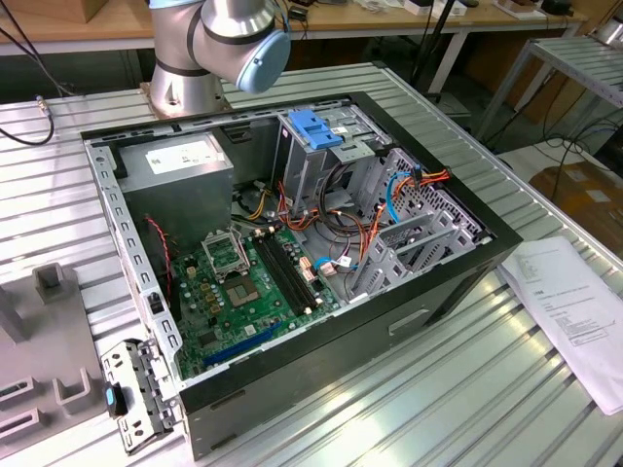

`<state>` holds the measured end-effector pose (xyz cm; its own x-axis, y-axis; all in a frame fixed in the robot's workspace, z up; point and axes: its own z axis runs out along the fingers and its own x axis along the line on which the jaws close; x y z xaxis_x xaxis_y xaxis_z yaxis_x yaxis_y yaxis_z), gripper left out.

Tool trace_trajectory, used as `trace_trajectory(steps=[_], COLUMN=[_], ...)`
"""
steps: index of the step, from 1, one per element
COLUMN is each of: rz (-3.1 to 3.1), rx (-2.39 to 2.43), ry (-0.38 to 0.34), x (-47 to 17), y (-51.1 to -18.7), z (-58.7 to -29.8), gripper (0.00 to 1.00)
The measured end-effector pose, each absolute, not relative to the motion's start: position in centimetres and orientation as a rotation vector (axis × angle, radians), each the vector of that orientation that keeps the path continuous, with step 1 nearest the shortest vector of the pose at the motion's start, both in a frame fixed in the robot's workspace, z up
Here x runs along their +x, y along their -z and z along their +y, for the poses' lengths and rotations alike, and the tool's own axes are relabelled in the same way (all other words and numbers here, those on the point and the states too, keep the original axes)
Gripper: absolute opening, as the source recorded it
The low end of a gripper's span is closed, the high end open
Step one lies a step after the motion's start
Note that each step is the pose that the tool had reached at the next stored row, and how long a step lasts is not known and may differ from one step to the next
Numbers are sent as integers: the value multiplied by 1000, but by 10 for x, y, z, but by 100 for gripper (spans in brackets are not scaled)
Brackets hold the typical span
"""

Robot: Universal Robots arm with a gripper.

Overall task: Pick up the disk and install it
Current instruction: 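Pick up the disk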

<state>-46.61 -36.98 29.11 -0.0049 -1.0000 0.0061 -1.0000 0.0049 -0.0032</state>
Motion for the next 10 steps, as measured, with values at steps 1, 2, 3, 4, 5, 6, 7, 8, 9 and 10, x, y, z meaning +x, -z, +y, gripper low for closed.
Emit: trace_trajectory(steps=[1,2,3,4,5,6,7,8,9,10], rz=[-2225,-2229,-2232,-2235,-2237,-2239,-2239,-2239,-2239,-2239], rx=[2215,2211,2208,2205,2202,2201,2201,2201,2201,2201], ry=[-10,-10,-10,-10,-10,-10,-10,-10,-10,-10], x=[-466,-466,-466,-466,-466,-466,-466,-466,-466,-466], y=[-291,-291,-291,-291,-291,-291,-291,-298,-303,-305], z=[-370,-370,-370,-370,-370,-370,-370,-370,-370,-370], gripper=[37,37,37,37,37,37,37,37,37,37])
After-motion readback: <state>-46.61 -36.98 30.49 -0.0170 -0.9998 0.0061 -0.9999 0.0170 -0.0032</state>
